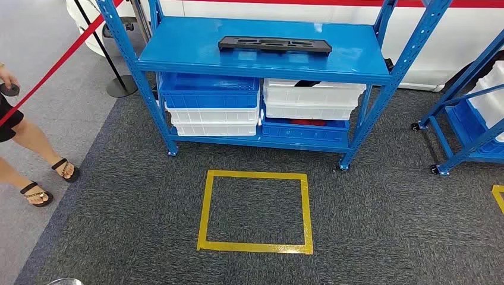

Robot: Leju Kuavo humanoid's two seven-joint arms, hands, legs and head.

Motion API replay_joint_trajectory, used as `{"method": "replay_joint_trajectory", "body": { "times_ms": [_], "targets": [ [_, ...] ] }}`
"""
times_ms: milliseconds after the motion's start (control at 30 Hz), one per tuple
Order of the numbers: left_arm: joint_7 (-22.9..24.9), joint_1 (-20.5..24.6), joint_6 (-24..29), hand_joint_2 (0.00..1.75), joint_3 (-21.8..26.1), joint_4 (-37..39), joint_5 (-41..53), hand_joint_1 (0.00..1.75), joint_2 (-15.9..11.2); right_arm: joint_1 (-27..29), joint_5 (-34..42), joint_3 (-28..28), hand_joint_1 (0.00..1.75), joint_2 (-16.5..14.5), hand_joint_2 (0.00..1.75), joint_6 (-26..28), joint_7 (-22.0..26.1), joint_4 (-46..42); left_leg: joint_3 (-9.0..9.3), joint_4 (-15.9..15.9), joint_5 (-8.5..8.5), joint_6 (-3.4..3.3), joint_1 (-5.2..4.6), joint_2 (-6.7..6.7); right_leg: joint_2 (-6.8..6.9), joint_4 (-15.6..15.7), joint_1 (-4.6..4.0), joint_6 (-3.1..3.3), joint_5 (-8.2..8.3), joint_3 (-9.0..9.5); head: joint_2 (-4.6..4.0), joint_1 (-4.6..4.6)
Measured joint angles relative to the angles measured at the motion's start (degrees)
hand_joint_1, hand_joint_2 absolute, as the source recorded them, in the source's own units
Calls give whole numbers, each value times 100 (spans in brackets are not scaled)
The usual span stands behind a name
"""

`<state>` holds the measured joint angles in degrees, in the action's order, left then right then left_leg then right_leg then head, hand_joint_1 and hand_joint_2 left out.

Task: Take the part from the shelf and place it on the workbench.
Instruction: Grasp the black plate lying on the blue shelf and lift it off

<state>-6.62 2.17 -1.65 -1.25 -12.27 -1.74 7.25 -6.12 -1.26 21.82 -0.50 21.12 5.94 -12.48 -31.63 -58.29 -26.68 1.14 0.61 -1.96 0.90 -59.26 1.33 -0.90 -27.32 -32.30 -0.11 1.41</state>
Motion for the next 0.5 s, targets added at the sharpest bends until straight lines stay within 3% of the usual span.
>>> {"method": "replay_joint_trajectory", "body": {
  "times_ms": [500],
  "targets": [
    [169,15,-246,175,39,54,14,0,-70,-142,181,9,0,-103,175,-69,-77,12,-3,0,1,2,0,0,0,0,0,0,-1,-3,0,0]
  ]
}}
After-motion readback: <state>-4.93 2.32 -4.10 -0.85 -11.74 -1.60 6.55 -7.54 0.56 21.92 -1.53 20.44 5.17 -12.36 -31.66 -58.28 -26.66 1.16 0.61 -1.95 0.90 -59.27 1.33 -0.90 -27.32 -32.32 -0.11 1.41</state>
